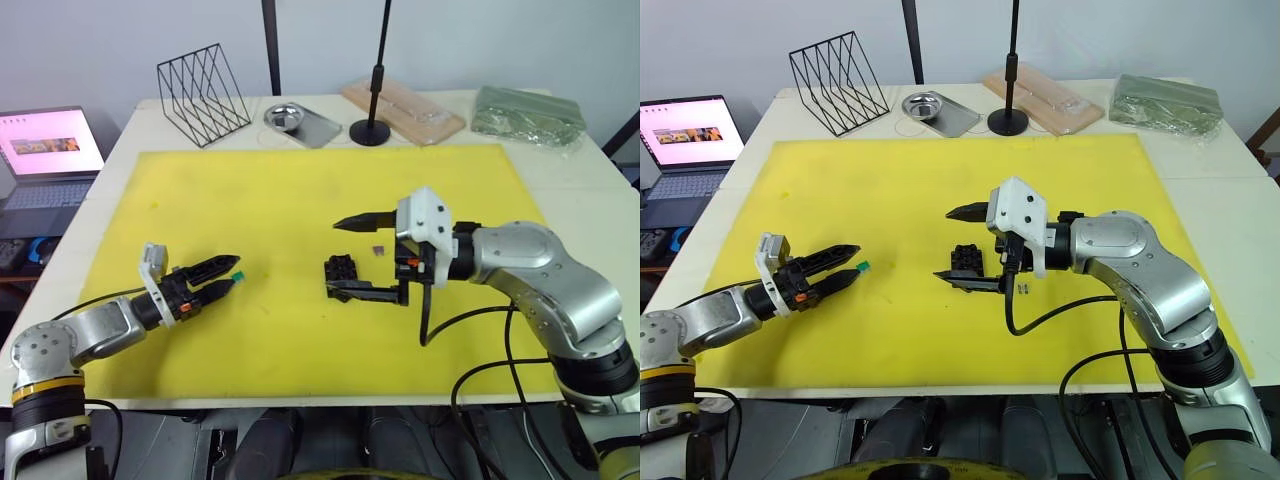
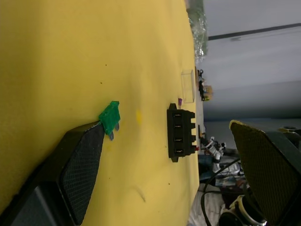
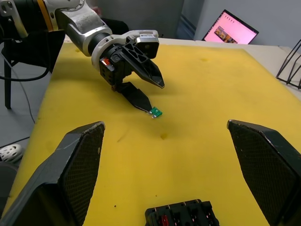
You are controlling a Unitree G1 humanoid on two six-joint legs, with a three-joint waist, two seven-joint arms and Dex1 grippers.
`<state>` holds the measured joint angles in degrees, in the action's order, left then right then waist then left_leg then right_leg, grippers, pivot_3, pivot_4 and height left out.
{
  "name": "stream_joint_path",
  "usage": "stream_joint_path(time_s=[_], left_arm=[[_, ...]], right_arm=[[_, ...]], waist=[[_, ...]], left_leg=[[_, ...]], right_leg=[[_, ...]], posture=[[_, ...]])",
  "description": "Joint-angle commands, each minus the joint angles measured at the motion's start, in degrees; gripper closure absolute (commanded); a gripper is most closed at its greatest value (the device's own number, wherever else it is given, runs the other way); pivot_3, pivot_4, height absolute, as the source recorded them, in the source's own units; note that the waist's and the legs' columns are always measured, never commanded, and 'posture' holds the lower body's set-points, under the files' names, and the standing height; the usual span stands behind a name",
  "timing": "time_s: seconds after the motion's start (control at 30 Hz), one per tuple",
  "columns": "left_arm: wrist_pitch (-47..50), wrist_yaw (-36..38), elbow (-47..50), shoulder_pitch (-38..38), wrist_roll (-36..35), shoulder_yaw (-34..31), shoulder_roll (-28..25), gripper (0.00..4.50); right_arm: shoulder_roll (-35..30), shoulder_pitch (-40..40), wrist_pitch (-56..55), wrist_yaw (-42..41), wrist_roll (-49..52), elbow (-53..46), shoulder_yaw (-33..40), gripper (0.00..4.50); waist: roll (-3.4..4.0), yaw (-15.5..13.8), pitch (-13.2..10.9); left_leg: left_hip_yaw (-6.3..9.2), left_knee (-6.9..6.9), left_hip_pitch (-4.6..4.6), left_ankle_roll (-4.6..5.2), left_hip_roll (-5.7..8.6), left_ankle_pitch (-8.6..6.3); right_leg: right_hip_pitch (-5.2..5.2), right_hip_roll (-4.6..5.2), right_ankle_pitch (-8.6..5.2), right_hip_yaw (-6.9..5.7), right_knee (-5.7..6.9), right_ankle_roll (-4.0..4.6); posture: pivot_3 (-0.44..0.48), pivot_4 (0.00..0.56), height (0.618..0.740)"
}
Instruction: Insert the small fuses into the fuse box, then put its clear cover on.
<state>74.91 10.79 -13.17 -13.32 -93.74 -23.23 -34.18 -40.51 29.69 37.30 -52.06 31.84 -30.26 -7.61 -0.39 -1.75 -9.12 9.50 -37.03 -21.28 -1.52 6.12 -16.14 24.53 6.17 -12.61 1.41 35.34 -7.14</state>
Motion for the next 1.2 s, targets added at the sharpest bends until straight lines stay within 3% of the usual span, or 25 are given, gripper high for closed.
stream_joint_path(time_s=[0.03,0.2,0.43,0.53,0.63,1.03,1.2], left_arm=[[0.29,-0.93,-0.86,0.7,2.23,1.03,0.76,0.03],[-3.3,-1.01,-3.73,1.19,7.69,0.32,2.26,0.03],[-2.88,-0.01,-3.33,0.43,8.56,-0.37,3.69,0.03],[-2.11,0.48,-3.03,0.25,9.74,0.29,3.46,0.64],[-1.7,0.15,-2.65,0.16,10.76,0.42,4.12,1.68],[-1.66,-2.34,-1.04,-0.17,13.57,-0.88,6.27,1.68],[-1.8,-3.32,-1.4,0.36,15.4,-1.76,5.9,3.0]], right_arm=[[-0.7,0.41,-0.16,0.34,0.83,-2.47,2.46,0.0],[-1.02,0.52,-0.17,0.36,1.01,-2.34,2.72,0.0],[-1.22,0.61,-0.02,0.37,1.07,-2.46,2.86,0.0],[-1.37,0.63,0.14,0.3,1.18,-2.59,2.88,0.0],[-1.43,0.71,0.06,0.24,1.09,-2.4,2.86,0.0],[-1.51,0.06,-0.84,-0.03,0.56,-2.08,2.81,0.0],[-1.45,0.39,-0.48,0.23,0.75,-2.34,2.79,0.0]], waist=[[0.0,-0.12,0.0],[0.22,-0.41,0.18],[0.53,-0.47,0.47],[0.53,-0.46,0.47],[0.53,-0.39,0.46],[0.52,-0.59,0.47],[0.53,-0.44,0.47]], left_leg=[[0.0,0.0,0.0,0.0,0.0,0.0],[-0.04,0.0,0.02,0.0,-0.01,0.0],[-0.04,0.02,0.1,0.0,-0.02,0.0],[-0.04,0.02,0.1,-0.01,-0.02,0.0],[-0.05,0.03,0.1,0.0,-0.02,0.0],[-0.02,0.04,0.08,-0.01,-0.01,0.0],[-0.02,0.04,0.09,-0.01,-0.01,0.0]], right_leg=[[0.0,0.0,0.0,0.0,0.0,0.0],[-0.01,0.0,0.0,0.0,-0.02,0.0],[-0.09,0.0,-0.01,0.0,-0.03,0.0],[-0.1,0.0,-0.01,0.0,-0.03,0.0],[-0.08,-0.01,-0.01,0.0,-0.03,0.0],[-0.11,0.0,-0.01,-0.01,-0.08,-0.01],[-0.1,0.0,-0.01,-0.01,-0.08,-0.01]], posture=[[0.0,0.15,0.74],[0.0,0.15,0.74],[0.0,0.15,0.74],[0.0,0.15,0.74],[0.0,0.15,0.74],[0.0,0.15,0.74],[0.0,0.15,0.74]])
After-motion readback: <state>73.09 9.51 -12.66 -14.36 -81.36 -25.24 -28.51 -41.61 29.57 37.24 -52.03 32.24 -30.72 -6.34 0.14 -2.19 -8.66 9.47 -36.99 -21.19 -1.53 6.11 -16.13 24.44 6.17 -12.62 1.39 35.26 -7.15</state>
